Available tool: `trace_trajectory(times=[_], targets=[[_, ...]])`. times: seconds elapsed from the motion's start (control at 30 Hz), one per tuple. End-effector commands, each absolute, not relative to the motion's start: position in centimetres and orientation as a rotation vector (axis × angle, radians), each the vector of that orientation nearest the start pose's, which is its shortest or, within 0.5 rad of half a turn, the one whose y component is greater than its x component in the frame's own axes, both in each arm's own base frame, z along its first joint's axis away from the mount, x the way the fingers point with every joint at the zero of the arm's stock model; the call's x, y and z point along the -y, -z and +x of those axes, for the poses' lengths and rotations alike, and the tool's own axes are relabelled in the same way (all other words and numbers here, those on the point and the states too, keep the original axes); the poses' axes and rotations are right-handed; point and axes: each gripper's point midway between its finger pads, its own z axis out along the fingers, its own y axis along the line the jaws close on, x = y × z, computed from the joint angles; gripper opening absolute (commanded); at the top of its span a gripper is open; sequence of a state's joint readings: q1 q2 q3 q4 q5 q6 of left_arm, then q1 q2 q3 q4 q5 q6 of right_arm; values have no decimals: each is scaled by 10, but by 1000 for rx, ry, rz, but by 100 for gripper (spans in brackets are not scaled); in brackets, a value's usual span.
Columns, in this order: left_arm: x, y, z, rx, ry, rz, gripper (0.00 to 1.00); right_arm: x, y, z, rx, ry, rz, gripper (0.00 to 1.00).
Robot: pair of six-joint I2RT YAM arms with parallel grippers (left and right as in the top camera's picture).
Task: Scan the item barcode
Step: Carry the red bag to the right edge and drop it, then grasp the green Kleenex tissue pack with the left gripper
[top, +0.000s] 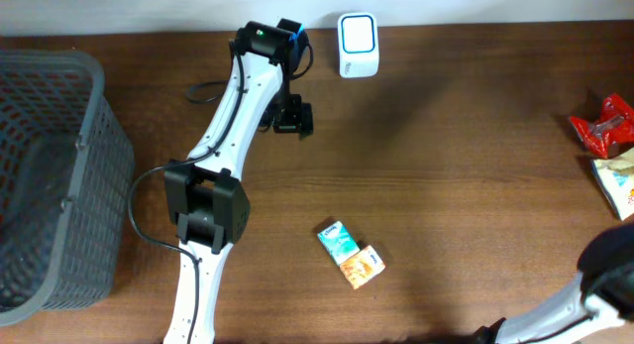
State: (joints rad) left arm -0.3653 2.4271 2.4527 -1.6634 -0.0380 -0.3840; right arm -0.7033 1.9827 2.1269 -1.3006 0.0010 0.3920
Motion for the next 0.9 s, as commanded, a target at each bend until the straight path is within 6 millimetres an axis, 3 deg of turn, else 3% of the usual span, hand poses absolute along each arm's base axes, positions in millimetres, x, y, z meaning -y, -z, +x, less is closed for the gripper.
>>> trace_trajectory(times=[0.0, 0.07, 0.1, 0.17, 0.2, 0.23, 0.33, 0.4, 0.5, 0.57, 0.63, 0.7, 0.73, 0.87], targets=[[189, -119, 401, -3231, 194, 231, 99, 230, -269, 341, -2343, -239, 1343, 80], [203, -124, 394, -3222, 216, 287, 99, 184, -263, 319, -2522, -380, 1306, 81], [209, -137, 391, -3191, 228, 313, 96, 169, -260, 309, -2604, -402, 1287, 81], [216, -176, 380, -3099, 266, 368, 97, 147, -267, 315, -2651, -449, 1103, 84], [217, -199, 363, -3058, 275, 409, 99, 128, -273, 312, -2679, -446, 1015, 85], [215, -209, 350, -3051, 269, 427, 99, 114, -275, 308, -2701, -439, 963, 85], [197, -217, 287, -3112, 221, 459, 99, 77, -270, 289, -2798, -374, 836, 86], [202, -194, 250, -3139, 242, 534, 99, 58, -257, 292, -2848, -390, 756, 96], [243, -144, 228, -3183, 465, 534, 99, 48, -241, 301, -2873, -398, 703, 99], [245, -102, 220, -3240, 445, 350, 85, 46, -238, 301, -2880, -400, 700, 99], [244, -79, 218, -3253, 444, 238, 75, 48, -238, 305, -2865, -397, 698, 99], [243, -56, 218, -3257, 445, 26, 73, 50, -239, 311, -2843, -392, 688, 99], [244, -45, 220, -3244, 456, -96, 66, 50, -239, 312, -2844, -393, 688, 99], [247, -19, 224, -3183, 512, -481, 68, 51, -232, 316, -2840, -393, 692, 99]])
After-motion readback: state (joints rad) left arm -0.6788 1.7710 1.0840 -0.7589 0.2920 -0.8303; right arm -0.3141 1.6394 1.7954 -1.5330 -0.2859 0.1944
